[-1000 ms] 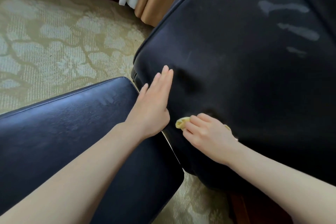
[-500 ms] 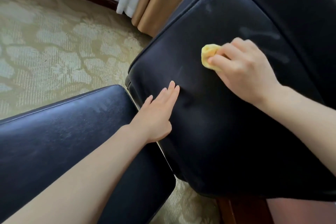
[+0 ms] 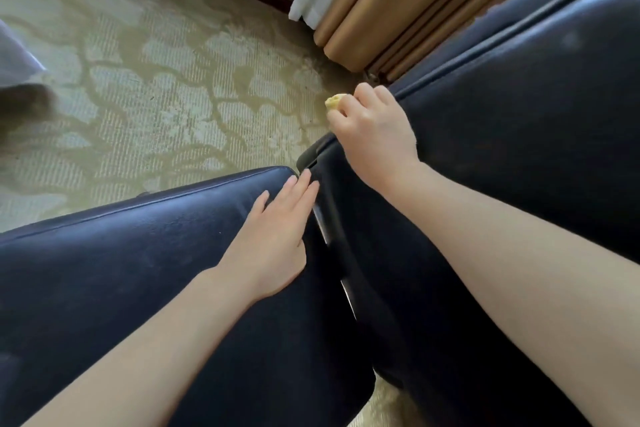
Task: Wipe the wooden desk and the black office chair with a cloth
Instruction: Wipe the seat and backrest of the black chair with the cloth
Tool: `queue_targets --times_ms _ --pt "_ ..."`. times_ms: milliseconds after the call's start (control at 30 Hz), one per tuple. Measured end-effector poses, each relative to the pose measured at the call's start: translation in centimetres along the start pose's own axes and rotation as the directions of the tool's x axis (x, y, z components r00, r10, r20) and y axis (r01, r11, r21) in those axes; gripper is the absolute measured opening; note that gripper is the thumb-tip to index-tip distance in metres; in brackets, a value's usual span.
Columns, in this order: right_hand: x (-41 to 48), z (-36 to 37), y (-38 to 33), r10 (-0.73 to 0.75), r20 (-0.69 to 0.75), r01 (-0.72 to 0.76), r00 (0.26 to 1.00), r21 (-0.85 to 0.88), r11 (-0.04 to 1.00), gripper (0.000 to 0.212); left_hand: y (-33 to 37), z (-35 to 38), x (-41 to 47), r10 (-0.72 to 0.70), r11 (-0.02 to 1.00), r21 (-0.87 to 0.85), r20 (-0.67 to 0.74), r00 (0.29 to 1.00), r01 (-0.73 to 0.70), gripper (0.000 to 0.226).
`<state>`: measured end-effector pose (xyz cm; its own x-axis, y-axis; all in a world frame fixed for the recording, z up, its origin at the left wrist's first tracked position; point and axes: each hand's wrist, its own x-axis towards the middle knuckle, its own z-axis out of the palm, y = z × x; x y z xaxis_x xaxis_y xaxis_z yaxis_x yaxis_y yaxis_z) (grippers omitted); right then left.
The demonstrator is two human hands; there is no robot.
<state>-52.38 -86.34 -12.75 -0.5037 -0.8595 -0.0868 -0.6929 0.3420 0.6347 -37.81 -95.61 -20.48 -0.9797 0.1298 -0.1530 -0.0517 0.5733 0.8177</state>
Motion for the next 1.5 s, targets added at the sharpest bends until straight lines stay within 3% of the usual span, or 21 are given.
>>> queue_targets --times_ms 200,433,567,667,867,900,967,1067,1133,1300,1500 --pt "-0.7 3.3 -4.2 -0.243 0.201 0.268 0.949 -0.11 0.957 0.021 -2.3 -0.2 0.2 -0.08 0.997 -0.002 -0.002 0.997 0.08 0.075" --pt "-5.9 5.5 -6.7 -0.4 0.41 0.412 0.82 0.063 0.909 0.028 -0.6 0.9 1.1 -0.006 0.991 0.136 0.08 0.997 -0.005 0.076" --pt "-12.1 5.1 -8.5 -0.451 0.606 0.479 0.655 0.128 0.868 0.027 1.4 1.8 1.2 0.048 0.989 0.135 0.096 0.994 -0.06 0.076" --pt "-16.8 4.3 -9.8 -0.521 0.666 0.5 0.534 0.248 0.83 0.05 2.9 2.2 1.3 0.1 0.987 0.116 0.073 0.992 -0.108 0.081" --pt "-25.1 0.8 -9.7 -0.548 0.707 0.453 0.447 0.349 0.82 0.013 7.0 2.5 1.7 0.259 0.963 0.093 -0.054 0.964 -0.253 0.089" --pt "-25.9 -0.1 -9.0 -0.526 0.714 0.451 0.462 0.322 0.833 0.013 7.7 2.5 1.9 0.274 0.959 0.092 -0.059 0.96 -0.269 0.09" --pt "-26.8 -2.0 -7.1 -0.465 0.642 0.352 0.61 0.307 0.884 0.019 8.6 2.7 2.1 0.273 0.959 0.091 -0.043 0.961 -0.269 0.094" --pt "-26.6 -5.4 -3.3 -0.298 0.4 0.175 0.867 0.315 0.933 0.016 9.2 3.0 2.4 0.231 0.969 0.089 -0.007 0.973 -0.23 0.098" --pt "-25.7 -6.9 -0.5 -0.185 0.228 0.12 0.956 0.269 0.956 0.026 9.1 2.9 2.8 0.231 0.969 0.091 0.008 0.973 -0.231 0.1" --pt "-20.7 -8.1 5.3 0.024 0.006 -0.025 1.0 0.205 0.978 0.016 8.7 2.6 3.2 0.251 0.967 0.04 0.032 0.967 -0.252 0.101" --pt "-11.9 -6.1 7.7 0.16 -0.211 -0.157 0.964 0.031 0.987 0.013 7.7 1.7 3.0 0.259 0.96 -0.087 -0.087 0.962 -0.266 0.092"
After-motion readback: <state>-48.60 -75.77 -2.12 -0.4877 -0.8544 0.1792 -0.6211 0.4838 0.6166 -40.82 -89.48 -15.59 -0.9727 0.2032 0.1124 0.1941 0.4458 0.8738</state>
